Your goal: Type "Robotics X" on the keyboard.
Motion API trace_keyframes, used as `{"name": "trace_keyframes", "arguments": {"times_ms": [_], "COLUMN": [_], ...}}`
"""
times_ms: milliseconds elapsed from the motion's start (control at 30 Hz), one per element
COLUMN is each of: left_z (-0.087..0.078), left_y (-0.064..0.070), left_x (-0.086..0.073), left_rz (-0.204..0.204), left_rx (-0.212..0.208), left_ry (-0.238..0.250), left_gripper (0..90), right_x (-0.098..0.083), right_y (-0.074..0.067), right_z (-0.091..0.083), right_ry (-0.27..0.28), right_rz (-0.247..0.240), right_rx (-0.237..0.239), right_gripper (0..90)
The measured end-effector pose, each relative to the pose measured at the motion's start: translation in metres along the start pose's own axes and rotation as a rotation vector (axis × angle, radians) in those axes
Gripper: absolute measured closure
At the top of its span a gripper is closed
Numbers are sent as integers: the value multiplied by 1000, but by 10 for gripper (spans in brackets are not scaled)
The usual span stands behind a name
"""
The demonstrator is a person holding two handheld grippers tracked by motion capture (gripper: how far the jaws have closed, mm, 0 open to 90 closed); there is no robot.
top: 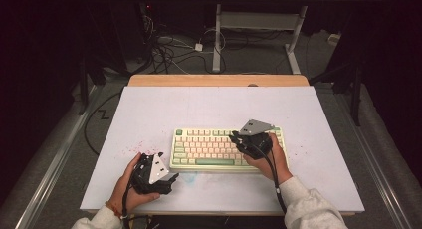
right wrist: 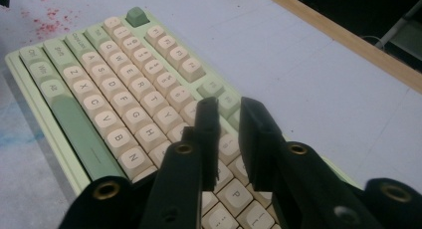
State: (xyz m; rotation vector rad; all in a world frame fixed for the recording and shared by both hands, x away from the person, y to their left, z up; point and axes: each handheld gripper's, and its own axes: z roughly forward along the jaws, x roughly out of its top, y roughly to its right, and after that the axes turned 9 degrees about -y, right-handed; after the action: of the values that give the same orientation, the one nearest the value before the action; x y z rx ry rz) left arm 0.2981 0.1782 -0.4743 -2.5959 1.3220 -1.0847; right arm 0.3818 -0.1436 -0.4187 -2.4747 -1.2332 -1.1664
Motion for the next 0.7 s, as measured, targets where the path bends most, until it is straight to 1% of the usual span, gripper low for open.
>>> {"name": "trace_keyframes", "arguments": {"times_ms": [33,100,133,233,267,333,400,433,533,633,700], "left_z": [0,0,0,1,1,1,1,0,0,0,0], "left_y": [0,0,0,1,0,1,1,1,0,0,0], "left_x": [0,0,0,0,0,0,0,0,0,0,0], "left_rz": [1,3,3,8,8,10,10,9,8,6,2], "left_rx": [-1,-1,-2,-3,-4,-3,-4,-4,-3,-1,3], "left_ry": [-2,-2,-3,-8,-8,-11,-11,-10,-9,-6,-5], "left_gripper": [163,163,163,163,163,162,163,162,163,162,163], "right_x": [0,-1,-2,-2,-3,-3,-4,-4,-5,-6,-7], "right_y": [0,1,1,2,2,1,1,1,1,0,0], "right_z": [-1,-5,-6,-9,-10,-13,-16,-17,-21,-25,-27], "right_ry": [3,11,15,23,26,41,60,66,74,80,80], "right_rz": [2,6,13,12,8,9,10,17,20,19,13], "right_rx": [-9,-6,-8,-15,-23,-32,-52,-56,-71,-73,-74], "right_gripper": [702,654,621,513,473,422,359,339,276,249,247]}}
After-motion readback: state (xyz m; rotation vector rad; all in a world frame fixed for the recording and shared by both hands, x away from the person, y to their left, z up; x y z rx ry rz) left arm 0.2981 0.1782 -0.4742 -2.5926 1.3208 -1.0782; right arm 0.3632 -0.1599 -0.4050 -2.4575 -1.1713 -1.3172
